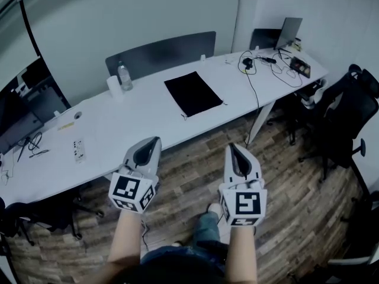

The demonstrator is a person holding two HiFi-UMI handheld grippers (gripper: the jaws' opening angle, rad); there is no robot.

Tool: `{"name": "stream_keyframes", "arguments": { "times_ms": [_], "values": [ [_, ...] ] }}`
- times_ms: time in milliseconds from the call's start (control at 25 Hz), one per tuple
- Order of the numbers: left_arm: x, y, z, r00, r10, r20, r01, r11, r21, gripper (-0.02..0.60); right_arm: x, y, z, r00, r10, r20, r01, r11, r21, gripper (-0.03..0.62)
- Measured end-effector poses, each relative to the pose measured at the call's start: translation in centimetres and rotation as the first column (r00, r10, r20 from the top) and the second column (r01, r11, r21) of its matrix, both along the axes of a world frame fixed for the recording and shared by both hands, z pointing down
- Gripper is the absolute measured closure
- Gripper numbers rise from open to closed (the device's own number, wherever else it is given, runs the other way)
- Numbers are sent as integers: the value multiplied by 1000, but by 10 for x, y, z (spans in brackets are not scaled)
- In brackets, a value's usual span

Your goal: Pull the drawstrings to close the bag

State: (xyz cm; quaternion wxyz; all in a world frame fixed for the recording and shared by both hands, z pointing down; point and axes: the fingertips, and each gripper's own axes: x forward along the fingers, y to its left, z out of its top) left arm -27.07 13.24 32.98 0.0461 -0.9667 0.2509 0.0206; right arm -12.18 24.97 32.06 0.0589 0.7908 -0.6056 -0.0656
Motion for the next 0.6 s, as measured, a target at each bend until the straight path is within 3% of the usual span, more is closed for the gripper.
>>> {"name": "stream_keyframes", "arguments": {
  "times_ms": [600],
  "values": [
    [166, -108, 4, 987, -158, 15, 158, 986, -53, 583, 192, -113, 9, 988, -148, 49, 150, 987, -48, 600]
  ]
}}
